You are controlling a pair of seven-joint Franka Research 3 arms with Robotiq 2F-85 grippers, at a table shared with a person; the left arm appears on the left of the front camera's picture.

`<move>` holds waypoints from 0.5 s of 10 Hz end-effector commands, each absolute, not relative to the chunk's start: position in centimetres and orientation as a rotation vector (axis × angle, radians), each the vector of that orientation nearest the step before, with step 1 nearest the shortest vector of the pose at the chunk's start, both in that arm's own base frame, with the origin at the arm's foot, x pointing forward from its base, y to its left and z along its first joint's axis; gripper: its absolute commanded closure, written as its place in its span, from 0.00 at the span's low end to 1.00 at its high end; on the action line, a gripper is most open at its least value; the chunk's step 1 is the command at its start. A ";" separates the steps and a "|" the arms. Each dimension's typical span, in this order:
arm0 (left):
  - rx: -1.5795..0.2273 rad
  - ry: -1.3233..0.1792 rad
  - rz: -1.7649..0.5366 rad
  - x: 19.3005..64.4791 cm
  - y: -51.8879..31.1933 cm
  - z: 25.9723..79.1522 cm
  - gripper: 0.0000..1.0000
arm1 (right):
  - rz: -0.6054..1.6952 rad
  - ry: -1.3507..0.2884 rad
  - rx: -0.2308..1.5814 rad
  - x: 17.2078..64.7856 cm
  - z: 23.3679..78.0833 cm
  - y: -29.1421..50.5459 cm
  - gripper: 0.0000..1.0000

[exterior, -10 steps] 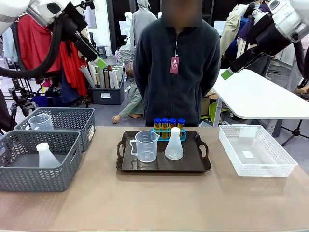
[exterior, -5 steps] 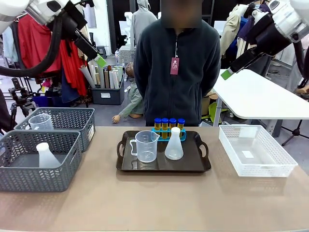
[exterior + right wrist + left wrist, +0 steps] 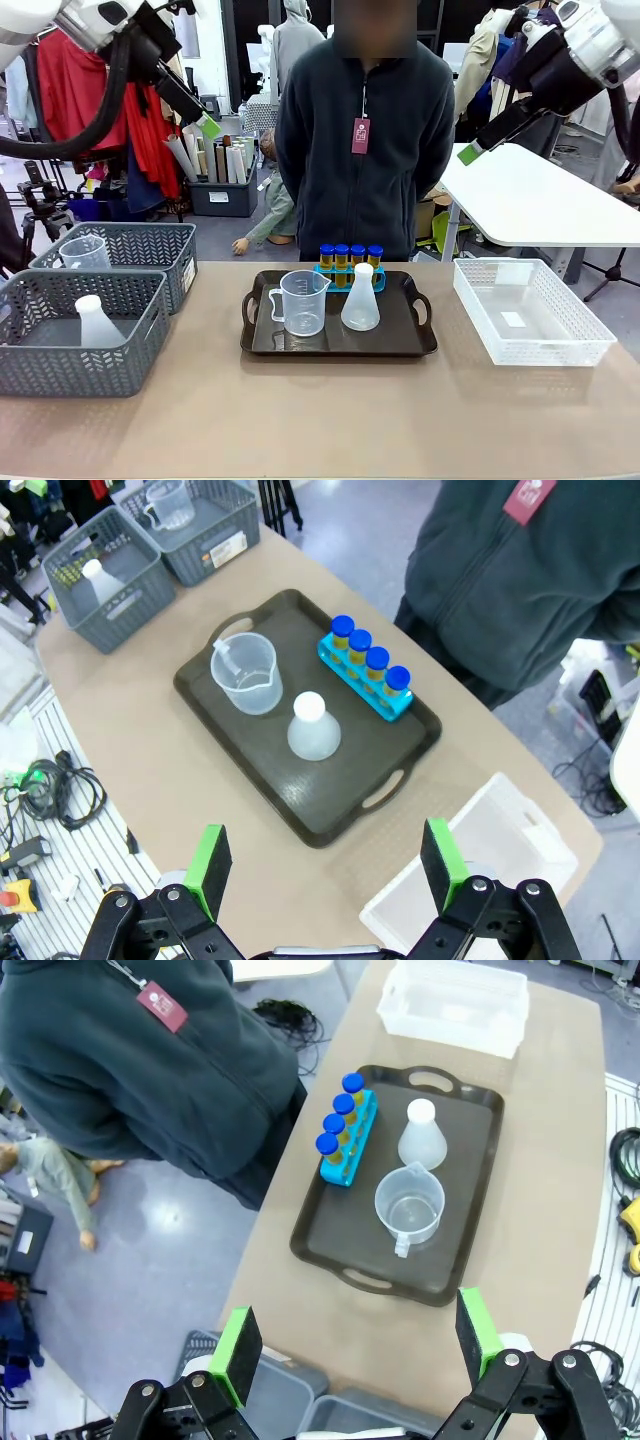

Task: Prepare the laboratory tools.
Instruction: Pick up one Large Measuring Cup and place it on the Handle tray.

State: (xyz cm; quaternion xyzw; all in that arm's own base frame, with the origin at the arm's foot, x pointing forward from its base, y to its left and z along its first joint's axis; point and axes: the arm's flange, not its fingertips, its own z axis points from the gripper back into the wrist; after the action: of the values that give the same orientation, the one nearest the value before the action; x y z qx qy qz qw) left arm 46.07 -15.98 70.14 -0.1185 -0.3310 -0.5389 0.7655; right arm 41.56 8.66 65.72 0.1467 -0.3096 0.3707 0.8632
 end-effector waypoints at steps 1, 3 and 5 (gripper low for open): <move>-0.257 -0.721 -1.169 46.0 -15.8 70.3 0.00 | 0.777 -0.651 0.309 41.5 65.7 8.6 0.00; -0.257 -0.721 -1.169 46.0 -15.8 70.3 0.00 | 0.777 -0.651 0.309 41.5 65.7 8.6 0.00; -0.257 -0.721 -1.169 46.0 -15.8 70.3 0.00 | 0.777 -0.651 0.309 41.5 65.7 8.6 0.00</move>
State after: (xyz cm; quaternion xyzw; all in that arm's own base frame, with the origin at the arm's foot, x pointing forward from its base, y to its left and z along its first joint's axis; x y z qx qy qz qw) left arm 46.10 -15.99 70.12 -0.1185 -0.3308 -0.5389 0.7656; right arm 41.56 8.66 65.72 0.1467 -0.3096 0.3707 0.8632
